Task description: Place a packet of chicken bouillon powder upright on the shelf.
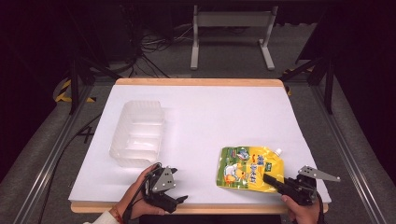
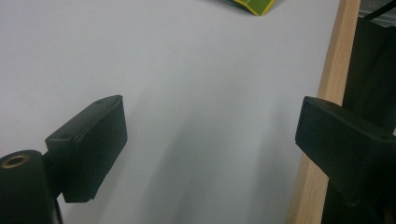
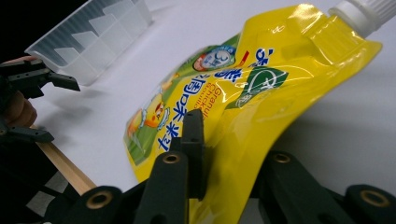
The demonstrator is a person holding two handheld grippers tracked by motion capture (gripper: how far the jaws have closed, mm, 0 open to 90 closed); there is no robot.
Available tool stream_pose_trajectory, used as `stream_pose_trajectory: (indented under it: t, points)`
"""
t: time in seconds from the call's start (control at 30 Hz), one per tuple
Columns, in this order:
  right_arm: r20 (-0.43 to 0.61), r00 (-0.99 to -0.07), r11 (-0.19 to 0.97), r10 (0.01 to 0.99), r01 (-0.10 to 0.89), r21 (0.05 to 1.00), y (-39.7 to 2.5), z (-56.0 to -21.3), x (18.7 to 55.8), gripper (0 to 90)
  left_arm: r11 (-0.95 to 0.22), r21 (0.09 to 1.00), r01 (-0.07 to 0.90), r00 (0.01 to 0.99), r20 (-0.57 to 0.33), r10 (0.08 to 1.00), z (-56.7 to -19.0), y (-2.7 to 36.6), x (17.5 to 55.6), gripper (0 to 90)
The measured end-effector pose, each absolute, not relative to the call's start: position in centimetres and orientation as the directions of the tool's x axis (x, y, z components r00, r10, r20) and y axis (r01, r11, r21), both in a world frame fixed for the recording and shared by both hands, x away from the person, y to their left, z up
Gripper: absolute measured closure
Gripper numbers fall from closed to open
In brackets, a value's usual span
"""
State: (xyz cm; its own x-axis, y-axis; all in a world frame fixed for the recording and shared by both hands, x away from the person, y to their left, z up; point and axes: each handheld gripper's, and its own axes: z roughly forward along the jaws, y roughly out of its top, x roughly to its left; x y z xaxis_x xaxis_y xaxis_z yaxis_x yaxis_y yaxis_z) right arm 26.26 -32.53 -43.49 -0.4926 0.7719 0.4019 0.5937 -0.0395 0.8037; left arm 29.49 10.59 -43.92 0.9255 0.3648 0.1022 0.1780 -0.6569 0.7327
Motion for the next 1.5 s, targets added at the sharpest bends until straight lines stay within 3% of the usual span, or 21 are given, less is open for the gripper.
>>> stream_pose_trajectory:
  t: [0.27,0.5,0.7,0.97,1.13,1.17,1.23,1.4,1.5]
  points:
    - [0.234,-0.630,0.092,0.740,0.440,0.893,-30.1,-39.2,27.7,89.7,-0.591,0.795,0.139,0.924,0.110,0.365,-41.0,8.9,30.8,10.6]
    - [0.039,-0.772,0.283,0.634,0.279,0.918,-25.9,-34.8,28.9,90.0,-0.557,0.820,0.129,0.910,0.126,0.396,-39.1,7.8,32.3,10.6]
    - [-0.056,-0.838,0.376,0.543,0.183,0.908,-23.2,-32.9,28.9,90.0,-0.530,0.837,0.136,0.899,0.120,0.421,-38.4,7.4,33.4,13.1]
    - [-0.132,-0.866,0.440,0.483,0.110,0.891,-20.9,-32.0,29.0,90.0,-0.518,0.845,0.132,0.914,0.099,0.394,-38.1,6.4,34.7,34.8]
    - [-0.167,-0.862,0.456,0.478,0.081,0.886,-20.2,-31.4,29.3,90.0,-0.549,0.827,0.119,0.907,0.135,0.399,-37.8,6.6,34.7,65.2]
    - [-0.171,-0.861,0.455,0.479,0.077,0.887,-20.1,-31.3,29.4,90.0,-0.546,0.828,0.123,0.905,0.132,0.404,-37.7,6.8,34.8,65.2]
    - [-0.178,-0.857,0.454,0.484,0.072,0.888,-20.0,-31.1,29.6,89.9,-0.540,0.833,0.124,0.894,0.142,0.424,-37.4,7.1,34.8,74.6]
    - [-0.141,-0.844,0.392,0.517,0.088,0.916,-20.0,-30.9,30.4,88.9,-0.527,0.844,0.105,0.887,0.160,0.433,-36.8,7.6,34.5,80.0]
    - [-0.101,-0.838,0.328,0.535,0.096,0.940,-20.4,-30.7,30.8,83.0,-0.514,0.853,0.090,0.889,0.164,0.428,-36.3,8.0,34.3,82.3]
